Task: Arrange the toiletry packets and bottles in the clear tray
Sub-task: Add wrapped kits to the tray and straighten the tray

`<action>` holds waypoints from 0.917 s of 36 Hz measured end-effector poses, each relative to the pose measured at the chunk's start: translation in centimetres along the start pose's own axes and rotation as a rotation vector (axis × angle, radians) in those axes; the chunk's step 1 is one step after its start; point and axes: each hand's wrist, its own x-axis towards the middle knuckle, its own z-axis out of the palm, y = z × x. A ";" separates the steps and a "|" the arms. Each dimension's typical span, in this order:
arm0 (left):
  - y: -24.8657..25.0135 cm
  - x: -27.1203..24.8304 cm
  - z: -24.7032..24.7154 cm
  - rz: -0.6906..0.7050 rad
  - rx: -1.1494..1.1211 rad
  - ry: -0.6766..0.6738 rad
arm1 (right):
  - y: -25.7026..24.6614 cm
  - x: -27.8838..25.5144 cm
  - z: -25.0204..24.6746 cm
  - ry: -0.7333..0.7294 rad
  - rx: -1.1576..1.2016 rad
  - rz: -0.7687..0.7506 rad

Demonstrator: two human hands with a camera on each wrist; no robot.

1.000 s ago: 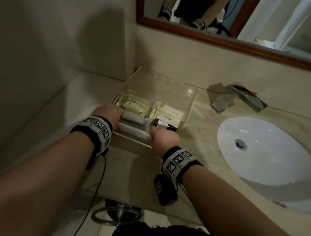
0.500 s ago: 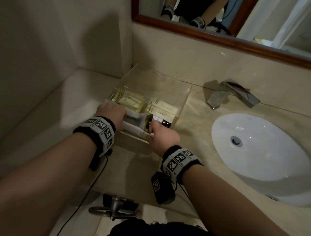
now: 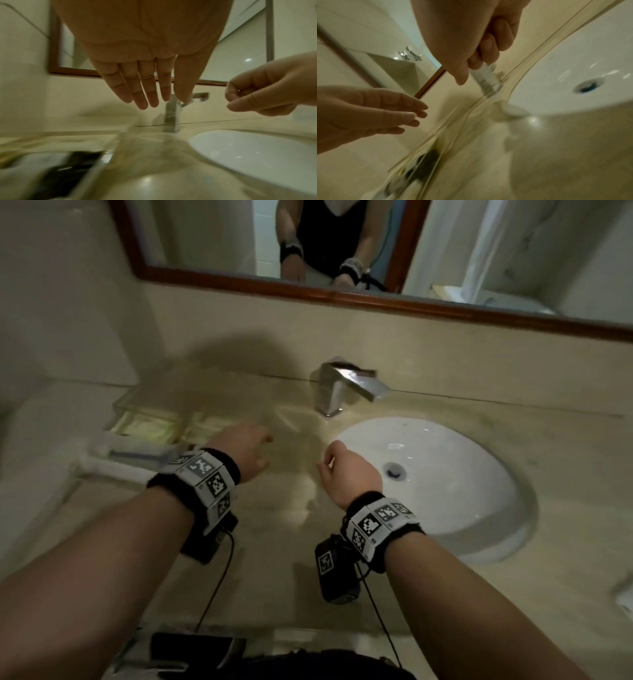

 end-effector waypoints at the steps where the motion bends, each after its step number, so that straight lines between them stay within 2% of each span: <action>1: 1.6 0.3 0.2 0.018 -0.015 -0.006 | 1.5 -0.2 -0.8 0.006 -0.011 0.024; 7: 15.0 2.3 1.6 0.146 -0.142 -0.035 | 13.2 -3.3 -6.4 0.101 -0.012 0.184; 14: 28.3 3.8 2.7 0.299 -0.117 -0.038 | 25.0 -6.7 -11.9 0.144 -0.008 0.385; 19: 36.1 4.4 3.9 0.398 -0.087 -0.094 | 32.9 -9.0 -14.2 0.207 0.008 0.638; 22: 39.1 4.4 4.8 0.432 -0.084 -0.130 | 36.5 -10.8 -14.7 0.218 0.034 0.866; 26: 42.7 4.1 7.1 0.485 -0.077 -0.228 | 40.5 -13.4 -14.7 0.234 0.213 1.103; 29: 44.0 3.7 9.4 0.476 -0.094 -0.315 | 42.0 -14.5 -14.3 0.249 0.343 1.162; 33: 45.5 3.2 11.7 0.442 -0.167 -0.401 | 42.6 -15.0 -14.0 0.250 0.463 1.137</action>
